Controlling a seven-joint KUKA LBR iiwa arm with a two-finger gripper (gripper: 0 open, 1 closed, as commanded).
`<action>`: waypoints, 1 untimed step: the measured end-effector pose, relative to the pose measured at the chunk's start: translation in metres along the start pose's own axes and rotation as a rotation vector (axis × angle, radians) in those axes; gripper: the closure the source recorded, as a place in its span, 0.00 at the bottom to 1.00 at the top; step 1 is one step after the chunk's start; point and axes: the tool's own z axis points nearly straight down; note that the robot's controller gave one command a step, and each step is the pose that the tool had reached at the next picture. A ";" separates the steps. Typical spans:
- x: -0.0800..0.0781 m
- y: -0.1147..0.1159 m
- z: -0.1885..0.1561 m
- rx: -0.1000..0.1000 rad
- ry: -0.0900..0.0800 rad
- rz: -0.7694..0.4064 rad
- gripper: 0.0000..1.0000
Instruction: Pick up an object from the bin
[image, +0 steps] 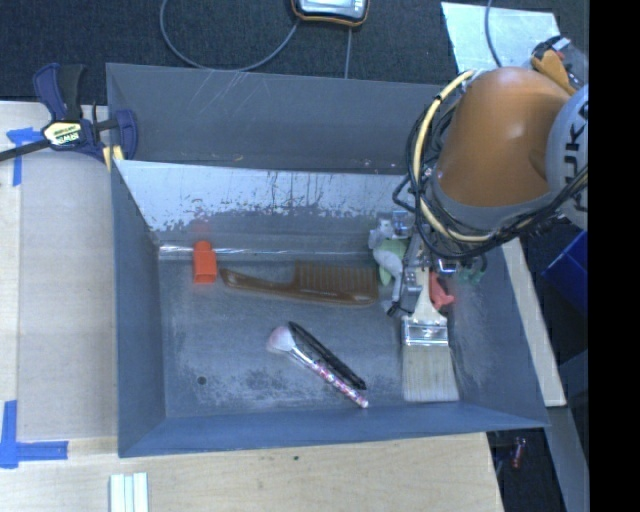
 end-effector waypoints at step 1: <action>-0.001 0.000 -0.005 0.000 -0.008 0.000 0.00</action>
Offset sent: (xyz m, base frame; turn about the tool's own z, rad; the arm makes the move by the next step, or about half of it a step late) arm 0.0582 -0.0079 -0.1492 -0.0360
